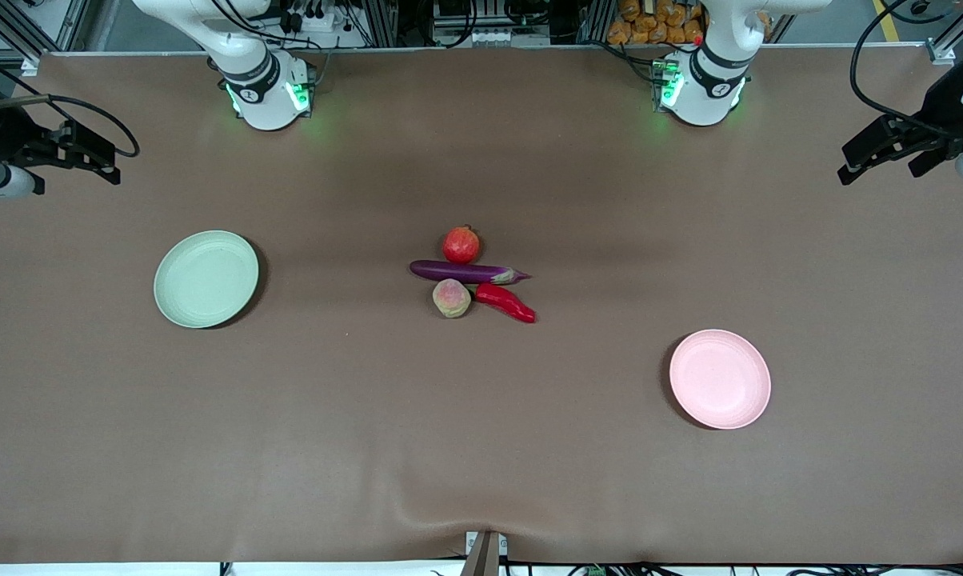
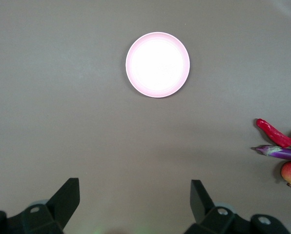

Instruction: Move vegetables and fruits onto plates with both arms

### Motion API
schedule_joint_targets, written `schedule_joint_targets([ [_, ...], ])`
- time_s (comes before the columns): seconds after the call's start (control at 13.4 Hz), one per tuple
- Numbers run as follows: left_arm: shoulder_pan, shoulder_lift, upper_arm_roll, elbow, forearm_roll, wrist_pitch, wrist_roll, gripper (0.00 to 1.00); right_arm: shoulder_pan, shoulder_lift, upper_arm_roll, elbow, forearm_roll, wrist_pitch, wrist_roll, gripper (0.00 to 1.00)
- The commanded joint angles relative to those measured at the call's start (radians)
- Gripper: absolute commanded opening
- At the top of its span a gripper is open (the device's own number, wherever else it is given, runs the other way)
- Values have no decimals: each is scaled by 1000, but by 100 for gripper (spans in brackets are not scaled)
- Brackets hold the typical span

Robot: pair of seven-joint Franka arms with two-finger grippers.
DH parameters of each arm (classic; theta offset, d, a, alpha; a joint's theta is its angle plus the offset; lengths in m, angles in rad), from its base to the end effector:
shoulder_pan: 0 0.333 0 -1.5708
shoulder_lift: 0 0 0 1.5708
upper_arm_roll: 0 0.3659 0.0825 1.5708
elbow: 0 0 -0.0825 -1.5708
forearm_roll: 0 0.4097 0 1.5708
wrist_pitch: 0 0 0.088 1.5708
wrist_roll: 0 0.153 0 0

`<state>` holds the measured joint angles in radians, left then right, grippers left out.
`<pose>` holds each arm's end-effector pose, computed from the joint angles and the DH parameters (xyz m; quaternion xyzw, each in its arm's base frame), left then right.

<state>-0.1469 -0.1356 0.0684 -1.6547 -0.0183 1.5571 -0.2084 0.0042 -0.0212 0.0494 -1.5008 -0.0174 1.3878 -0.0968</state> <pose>0.5294 -0.0418 0.6606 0.9977 0.0644 0.0167 0.0163 0.5482 0.0268 0.6596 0.9962 0.0738 -0.0461 0.0081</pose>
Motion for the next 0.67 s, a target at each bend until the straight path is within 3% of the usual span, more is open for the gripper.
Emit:
schedule_joint_targets([
  [0.0,-8,14,8,30,20,-43,-6,100,0,3,-3,11,4,-9,-9,100],
  [0.6,9,28,1,61,43,-80,0,100,-16,3,-8,-1,54,19,-9,100],
])
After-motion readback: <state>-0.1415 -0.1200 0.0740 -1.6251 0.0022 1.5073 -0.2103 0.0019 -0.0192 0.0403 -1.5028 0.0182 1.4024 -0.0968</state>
